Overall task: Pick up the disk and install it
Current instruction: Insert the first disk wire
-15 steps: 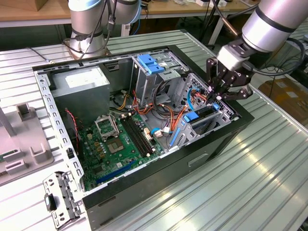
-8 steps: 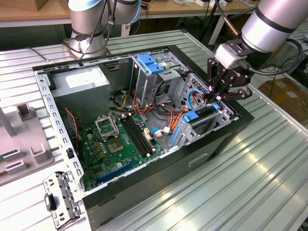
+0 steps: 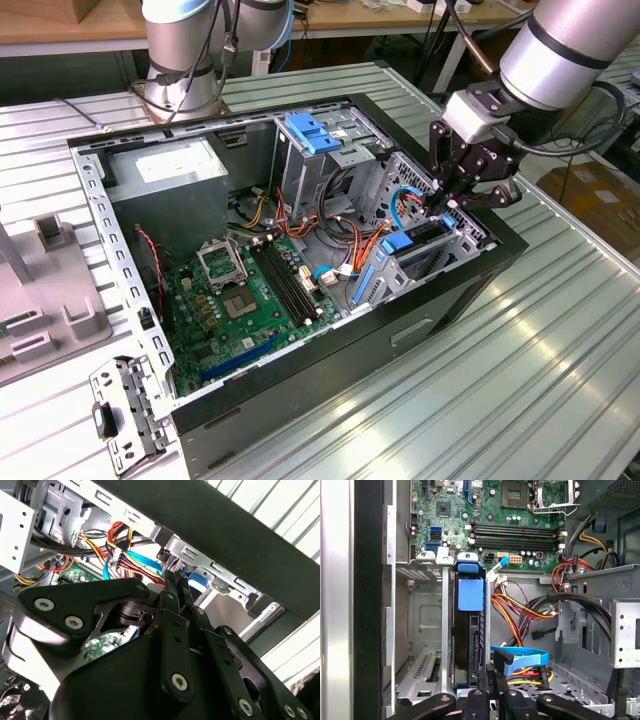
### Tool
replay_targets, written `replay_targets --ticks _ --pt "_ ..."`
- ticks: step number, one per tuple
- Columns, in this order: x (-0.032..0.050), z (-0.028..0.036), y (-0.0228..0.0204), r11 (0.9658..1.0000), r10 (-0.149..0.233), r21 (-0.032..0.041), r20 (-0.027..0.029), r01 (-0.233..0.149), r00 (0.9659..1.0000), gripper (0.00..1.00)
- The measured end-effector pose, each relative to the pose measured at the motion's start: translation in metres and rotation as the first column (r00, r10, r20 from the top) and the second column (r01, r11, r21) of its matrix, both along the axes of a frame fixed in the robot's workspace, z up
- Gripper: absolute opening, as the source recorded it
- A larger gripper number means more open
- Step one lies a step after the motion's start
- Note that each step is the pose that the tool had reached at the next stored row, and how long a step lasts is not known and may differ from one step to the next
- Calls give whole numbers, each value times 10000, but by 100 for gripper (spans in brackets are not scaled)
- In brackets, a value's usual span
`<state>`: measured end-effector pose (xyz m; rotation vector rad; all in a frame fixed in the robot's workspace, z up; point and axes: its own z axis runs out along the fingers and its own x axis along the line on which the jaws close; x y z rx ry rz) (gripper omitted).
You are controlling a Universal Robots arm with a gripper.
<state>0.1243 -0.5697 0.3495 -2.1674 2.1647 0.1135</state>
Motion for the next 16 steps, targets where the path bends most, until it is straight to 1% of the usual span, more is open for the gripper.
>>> replay_targets --ticks 5,7,10,11,14,16 --pt "-99 -2 0 10000 0 5 0 0 10000 17" --pt "-162 -3 0 10000 0 7 0 0 10000 17" --pt "-234 -3 0 10000 -1 10 0 1 10000 17" --pt "-247 -4 -1 10000 -1 11 0 1 10000 17" --pt "-251 -3 0 10000 0 10 0 0 10000 17" --pt "-251 -4 0 10000 -96 11 0 96 10000 17"
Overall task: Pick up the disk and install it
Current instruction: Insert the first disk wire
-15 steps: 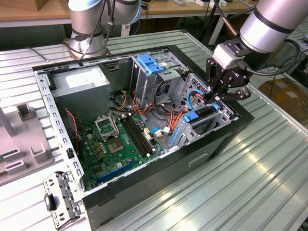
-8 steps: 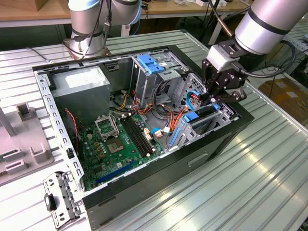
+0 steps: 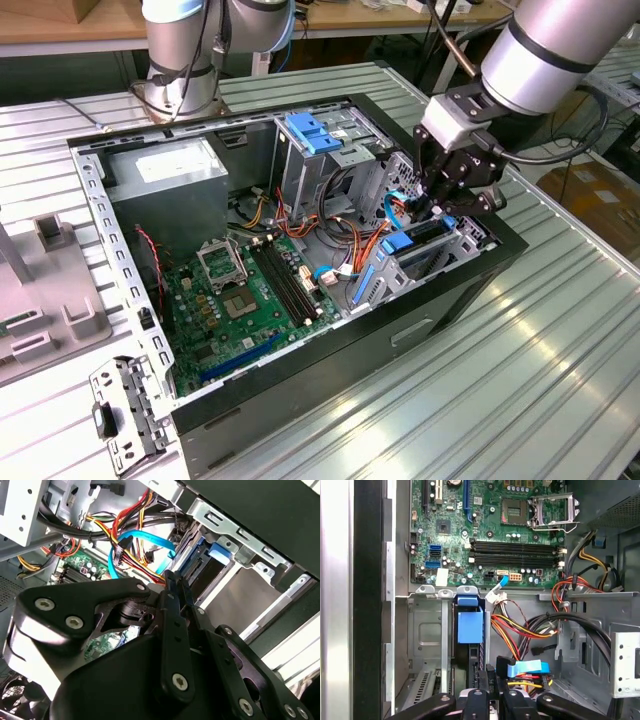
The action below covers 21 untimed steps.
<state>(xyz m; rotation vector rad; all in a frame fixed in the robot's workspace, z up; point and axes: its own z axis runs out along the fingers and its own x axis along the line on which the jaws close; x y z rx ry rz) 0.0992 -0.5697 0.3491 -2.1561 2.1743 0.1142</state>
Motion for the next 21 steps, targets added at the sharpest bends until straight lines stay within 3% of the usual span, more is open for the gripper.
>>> replay_targets --ticks 2,8,21 --pt "0 -2 0 9996 -284 -1 0 284 9996 17" --pt "3 -1 -1 9995 -321 -2 0 321 9995 17" --pt "178 -2 -1 9995 -319 -1 -1 319 9995 17"
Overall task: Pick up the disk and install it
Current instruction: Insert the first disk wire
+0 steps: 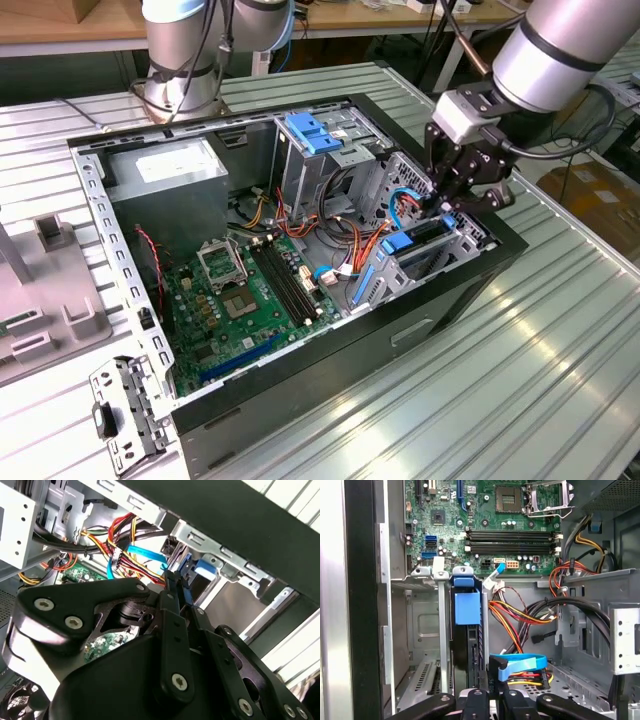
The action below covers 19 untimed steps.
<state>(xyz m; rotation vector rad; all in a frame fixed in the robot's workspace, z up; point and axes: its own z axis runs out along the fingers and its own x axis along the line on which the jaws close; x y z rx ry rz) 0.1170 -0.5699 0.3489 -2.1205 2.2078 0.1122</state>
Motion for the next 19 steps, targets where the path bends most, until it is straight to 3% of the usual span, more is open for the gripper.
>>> replay_targets --ticks 10,19 --pt "56 0 -23 10000 -1 0 0 1 10000 17" --pt "44 -1 -107 10000 0 1 0 0 10000 17"
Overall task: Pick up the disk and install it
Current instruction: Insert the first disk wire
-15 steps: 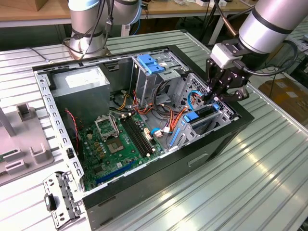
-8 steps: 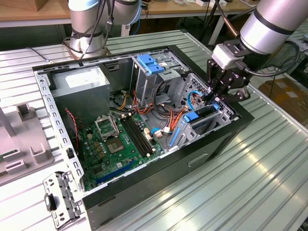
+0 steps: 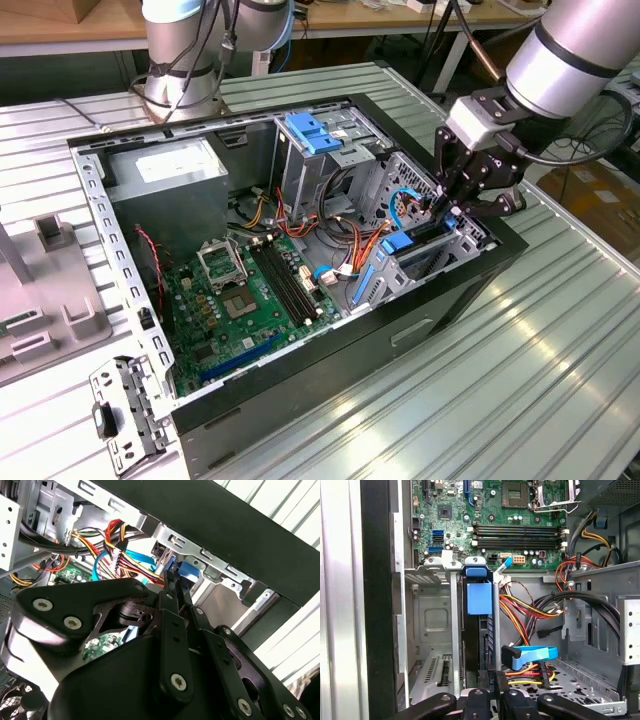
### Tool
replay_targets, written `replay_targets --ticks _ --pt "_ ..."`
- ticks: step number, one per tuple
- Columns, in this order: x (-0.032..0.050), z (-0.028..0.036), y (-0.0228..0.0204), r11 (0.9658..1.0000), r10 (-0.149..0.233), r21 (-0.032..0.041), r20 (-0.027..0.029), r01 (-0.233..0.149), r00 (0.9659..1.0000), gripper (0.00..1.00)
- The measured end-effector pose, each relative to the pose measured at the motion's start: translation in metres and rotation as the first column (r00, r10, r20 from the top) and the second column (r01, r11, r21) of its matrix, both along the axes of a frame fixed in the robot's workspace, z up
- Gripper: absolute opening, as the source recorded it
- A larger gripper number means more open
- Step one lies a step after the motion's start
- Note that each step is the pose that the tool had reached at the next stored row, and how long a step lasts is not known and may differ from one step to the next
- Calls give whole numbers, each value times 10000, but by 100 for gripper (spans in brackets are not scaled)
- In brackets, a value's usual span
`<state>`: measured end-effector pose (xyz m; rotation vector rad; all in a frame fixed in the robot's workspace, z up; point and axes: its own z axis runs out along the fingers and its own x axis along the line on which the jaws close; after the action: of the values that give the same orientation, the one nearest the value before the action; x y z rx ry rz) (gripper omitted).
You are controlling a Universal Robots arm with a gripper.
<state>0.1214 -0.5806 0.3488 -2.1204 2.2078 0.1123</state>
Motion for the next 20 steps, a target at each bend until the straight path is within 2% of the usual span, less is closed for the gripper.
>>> replay_targets --ticks 3,20 --pt "-45 -2 -2 10000 0 2 0 0 10000 17" --pt "-71 -64 -15 10000 0 -5 -1 0 10000 17"
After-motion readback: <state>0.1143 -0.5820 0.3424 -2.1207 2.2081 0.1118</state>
